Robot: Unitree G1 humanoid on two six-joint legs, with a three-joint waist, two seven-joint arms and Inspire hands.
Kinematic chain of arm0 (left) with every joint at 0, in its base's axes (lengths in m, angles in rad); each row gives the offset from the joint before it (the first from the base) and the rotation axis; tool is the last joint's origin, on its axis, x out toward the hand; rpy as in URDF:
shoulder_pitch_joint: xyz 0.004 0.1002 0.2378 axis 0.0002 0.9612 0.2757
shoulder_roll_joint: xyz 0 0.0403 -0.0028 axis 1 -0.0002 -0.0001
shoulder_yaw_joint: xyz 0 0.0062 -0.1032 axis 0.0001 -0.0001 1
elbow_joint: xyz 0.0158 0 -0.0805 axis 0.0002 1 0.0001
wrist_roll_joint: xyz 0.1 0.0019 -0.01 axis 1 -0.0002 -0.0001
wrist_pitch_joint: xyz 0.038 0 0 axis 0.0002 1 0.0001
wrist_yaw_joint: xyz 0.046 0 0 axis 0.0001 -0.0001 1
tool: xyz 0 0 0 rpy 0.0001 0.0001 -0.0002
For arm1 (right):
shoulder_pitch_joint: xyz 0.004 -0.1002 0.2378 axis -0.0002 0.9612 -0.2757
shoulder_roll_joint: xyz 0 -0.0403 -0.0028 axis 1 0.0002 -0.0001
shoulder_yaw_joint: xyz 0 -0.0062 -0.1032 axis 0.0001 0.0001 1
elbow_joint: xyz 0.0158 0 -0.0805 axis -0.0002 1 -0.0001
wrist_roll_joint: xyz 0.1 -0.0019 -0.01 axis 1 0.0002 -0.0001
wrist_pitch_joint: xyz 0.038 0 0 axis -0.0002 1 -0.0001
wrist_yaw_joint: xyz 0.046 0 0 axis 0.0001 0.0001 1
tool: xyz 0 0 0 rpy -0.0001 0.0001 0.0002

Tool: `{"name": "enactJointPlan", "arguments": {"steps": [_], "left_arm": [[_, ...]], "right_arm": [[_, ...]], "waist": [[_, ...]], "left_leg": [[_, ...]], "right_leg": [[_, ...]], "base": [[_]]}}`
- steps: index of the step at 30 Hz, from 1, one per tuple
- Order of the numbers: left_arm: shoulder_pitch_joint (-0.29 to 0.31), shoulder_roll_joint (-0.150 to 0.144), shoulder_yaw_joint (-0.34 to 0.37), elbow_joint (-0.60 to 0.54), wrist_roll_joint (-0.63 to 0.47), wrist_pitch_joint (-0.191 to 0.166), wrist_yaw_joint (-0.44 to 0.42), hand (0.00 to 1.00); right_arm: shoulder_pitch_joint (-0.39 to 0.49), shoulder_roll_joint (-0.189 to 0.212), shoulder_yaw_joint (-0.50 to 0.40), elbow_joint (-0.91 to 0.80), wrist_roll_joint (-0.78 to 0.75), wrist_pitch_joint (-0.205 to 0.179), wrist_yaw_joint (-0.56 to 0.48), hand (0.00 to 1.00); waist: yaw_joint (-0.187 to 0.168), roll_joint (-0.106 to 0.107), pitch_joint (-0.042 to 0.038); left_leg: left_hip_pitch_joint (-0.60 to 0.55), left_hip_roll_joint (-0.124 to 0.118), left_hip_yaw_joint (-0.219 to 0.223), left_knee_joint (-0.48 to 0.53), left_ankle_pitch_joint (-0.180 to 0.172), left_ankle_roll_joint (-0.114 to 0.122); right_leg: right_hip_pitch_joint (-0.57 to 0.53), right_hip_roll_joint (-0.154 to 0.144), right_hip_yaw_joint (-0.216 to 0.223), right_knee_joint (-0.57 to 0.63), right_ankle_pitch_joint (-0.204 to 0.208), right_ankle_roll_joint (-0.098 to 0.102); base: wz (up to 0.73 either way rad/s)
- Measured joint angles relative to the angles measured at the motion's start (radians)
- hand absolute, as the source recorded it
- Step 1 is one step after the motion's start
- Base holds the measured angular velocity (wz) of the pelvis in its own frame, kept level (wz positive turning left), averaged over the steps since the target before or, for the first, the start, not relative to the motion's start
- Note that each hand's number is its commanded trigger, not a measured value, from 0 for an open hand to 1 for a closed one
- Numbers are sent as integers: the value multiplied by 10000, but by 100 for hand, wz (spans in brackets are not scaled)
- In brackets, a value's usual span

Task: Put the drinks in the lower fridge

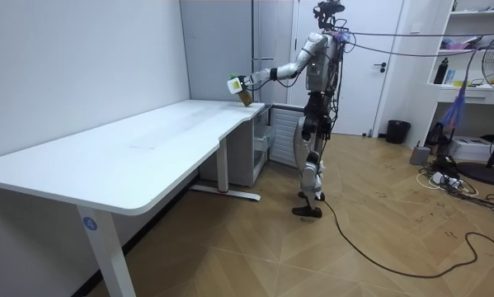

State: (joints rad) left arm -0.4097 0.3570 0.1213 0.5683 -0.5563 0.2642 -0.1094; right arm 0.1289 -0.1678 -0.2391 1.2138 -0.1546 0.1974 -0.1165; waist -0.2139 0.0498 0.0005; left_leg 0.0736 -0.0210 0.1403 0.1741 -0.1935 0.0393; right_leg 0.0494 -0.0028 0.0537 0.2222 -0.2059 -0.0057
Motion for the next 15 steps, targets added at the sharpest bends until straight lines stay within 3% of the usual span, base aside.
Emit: {"name": "enactJointPlan", "arguments": {"steps": [8, 11, 15], "left_arm": [[6, -85, -84, -204, 242, -2, 250, 100], [93, -299, -82, -415, 395, -14, 571, 100], [324, -375, -230, -930, 378, -19, 585, 100]], "right_arm": [[60, 3, 173, -87, -48, -128, -39, 0], [92, 19, 232, -142, -79, -256, -35, 0], [38, -19, 611, -102, -60, -323, -38, 0]], "waist": [[54, -19, -6], [57, -23, -4], [321, -28, -3]], "left_leg": [[-104, -5, -107, 90, 0, -2], [-96, -23, -237, 89, 0, -2], [-90, -45, -363, 98, 3, -1]], "right_leg": [[65, -3, -37, -13, 2, -3], [140, -15, -146, -40, 2, -3], [195, -22, -161, -80, 2, -3]], "base": [[4], [12], [5]]}}
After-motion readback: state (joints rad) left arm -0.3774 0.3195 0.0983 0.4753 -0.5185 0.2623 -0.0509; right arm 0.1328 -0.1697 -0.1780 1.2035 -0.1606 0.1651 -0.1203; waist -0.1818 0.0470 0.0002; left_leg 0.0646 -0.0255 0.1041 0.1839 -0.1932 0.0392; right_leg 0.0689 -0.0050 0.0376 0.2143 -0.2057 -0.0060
